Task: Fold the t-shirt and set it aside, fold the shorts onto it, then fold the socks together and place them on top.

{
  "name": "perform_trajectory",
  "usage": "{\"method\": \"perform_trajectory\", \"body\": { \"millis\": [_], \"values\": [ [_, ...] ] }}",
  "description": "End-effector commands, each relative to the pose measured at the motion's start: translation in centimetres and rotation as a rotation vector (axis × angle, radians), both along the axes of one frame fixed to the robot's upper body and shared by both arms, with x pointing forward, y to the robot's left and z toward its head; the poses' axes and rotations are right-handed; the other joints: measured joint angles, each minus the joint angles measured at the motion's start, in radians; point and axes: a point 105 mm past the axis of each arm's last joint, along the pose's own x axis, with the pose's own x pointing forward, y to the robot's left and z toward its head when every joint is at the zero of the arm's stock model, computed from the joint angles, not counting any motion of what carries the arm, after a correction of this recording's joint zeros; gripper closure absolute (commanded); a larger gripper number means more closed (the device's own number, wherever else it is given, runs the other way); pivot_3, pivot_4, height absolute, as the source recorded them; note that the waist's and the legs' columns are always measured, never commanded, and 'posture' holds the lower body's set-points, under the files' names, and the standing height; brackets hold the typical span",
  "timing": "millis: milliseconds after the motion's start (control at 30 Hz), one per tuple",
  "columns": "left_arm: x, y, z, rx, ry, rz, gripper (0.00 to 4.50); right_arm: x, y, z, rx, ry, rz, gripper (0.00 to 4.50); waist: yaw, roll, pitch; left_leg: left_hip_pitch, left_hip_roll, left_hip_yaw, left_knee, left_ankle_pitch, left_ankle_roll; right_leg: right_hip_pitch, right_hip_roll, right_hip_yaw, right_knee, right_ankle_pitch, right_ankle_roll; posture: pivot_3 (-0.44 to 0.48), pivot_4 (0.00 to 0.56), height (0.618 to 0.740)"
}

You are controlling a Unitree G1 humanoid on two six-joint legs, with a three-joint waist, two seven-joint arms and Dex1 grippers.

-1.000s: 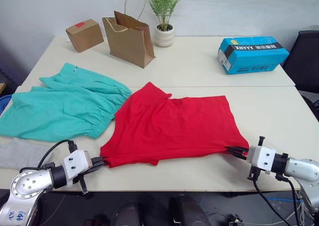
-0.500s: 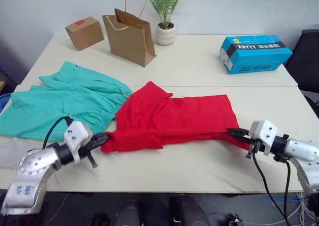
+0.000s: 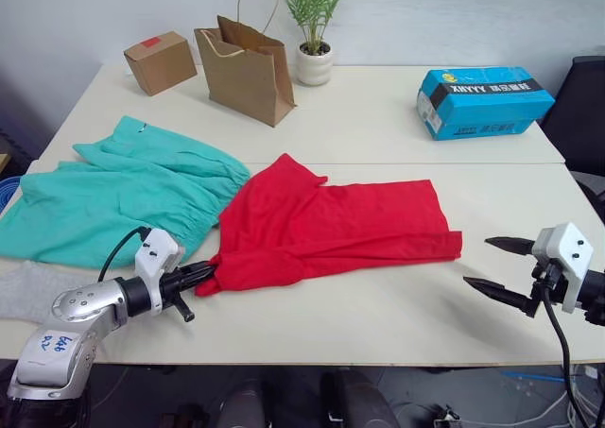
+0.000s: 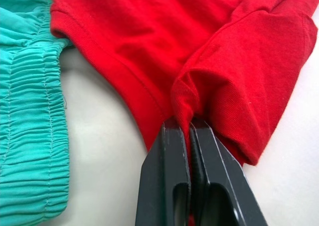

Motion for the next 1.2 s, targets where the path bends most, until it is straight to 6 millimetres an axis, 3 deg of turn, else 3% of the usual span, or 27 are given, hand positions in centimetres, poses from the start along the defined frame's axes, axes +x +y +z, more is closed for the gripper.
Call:
{"method": "perform_trajectory", "body": {
  "millis": [33, 233, 400, 533, 733, 867, 1033, 1133, 1200],
  "values": [
    [-0.2, -0.2, 0.7, 0.036, -0.042, -0.032, 4.50, 1.4, 0.5, 1.2, 0.060, 0.030, -0.011, 0.04, -0.002, 0.000, 0.000, 0.000, 0.000, 0.000, 0.000, 0.000, 0.000, 0.000, 0.000, 0.000, 0.000, 0.000, 0.000, 0.000, 0.150, 0.740],
    [-0.4, -0.4, 0.6, 0.054, -0.049, -0.050, 4.50, 3.8, 0.1, 0.4, 0.025, 0.082, -0.018, 0.04, 0.002, 0.000, 0.000, -0.001, 0.000, 0.000, 0.000, 0.000, 0.000, -0.001, 0.000, 0.000, -0.001, 0.000, -0.001, 0.000, 0.150, 0.740],
    [-0.6, -0.3, 0.6, 0.061, -0.052, -0.048, 4.50, 4.4, 0.6, 0.1, 0.015, 0.103, 0.022, 0.04, 0.005, 0.000, 0.000, -0.001, 0.000, 0.000, 0.000, 0.000, 0.000, -0.001, 0.000, 0.000, -0.001, 0.000, -0.001, 0.000, 0.150, 0.740],
    [-0.7, -0.3, 0.6, 0.063, -0.054, -0.048, 4.50, 4.6, 1.3, -0.1, 0.029, 0.110, 0.049, 0.89, 0.003, 0.000, 0.000, -0.001, 0.000, 0.000, 0.000, 0.000, 0.000, -0.001, 0.000, 0.000, -0.001, 0.000, -0.001, 0.000, 0.150, 0.740],
    [-0.4, -0.2, 0.8, 0.068, -0.066, -0.043, 4.50, 4.3, 1.6, -0.8, 0.016, 0.156, 0.081, 3.03, 0.004, 0.000, 0.000, -0.001, 0.000, 0.000, 0.000, 0.000, 0.000, -0.001, 0.000, 0.000, -0.001, 0.000, -0.001, 0.000, 0.150, 0.740],
    [-0.3, 0.0, 0.8, 0.071, -0.072, -0.042, 4.50, 4.0, 1.9, -0.3, 0.025, 0.131, 0.120, 4.39, 0.004, 0.000, 0.000, -0.001, 0.000, 0.000, 0.000, 0.000, 0.000, -0.001, 0.000, 0.000, -0.001, 0.000, -0.001, 0.000, 0.150, 0.740],
    [-0.2, 0.6, 1.8, 0.057, -0.102, -0.059, 4.50, 3.2, 3.1, 1.9, 0.044, 0.014, 0.233, 4.46, 0.003, 0.000, 0.000, -0.001, 0.000, 0.000, 0.000, 0.000, 0.000, -0.001, 0.000, 0.000, -0.001, 0.000, -0.001, 0.000, 0.150, 0.740],
    [-1.1, 3.0, 3.8, 0.048, -0.125, -0.070, 4.50, 1.4, 4.1, 4.4, 0.063, -0.090, 0.323, 4.46, 0.004, 0.000, 0.000, -0.002, 0.001, 0.000, -0.001, 0.000, 0.000, -0.002, 0.000, -0.001, -0.001, -0.001, -0.001, 0.000, 0.150, 0.740],
    [-1.6, 3.8, 4.2, 0.063, -0.127, -0.082, 4.50, 0.7, 4.3, 4.8, 0.064, -0.123, 0.337, 4.46, 0.001, 0.000, 0.000, -0.003, 0.001, 0.000, -0.001, -0.001, -0.001, -0.003, 0.000, -0.001, -0.001, -0.001, -0.002, 0.000, 0.150, 0.740]
  ]
}}
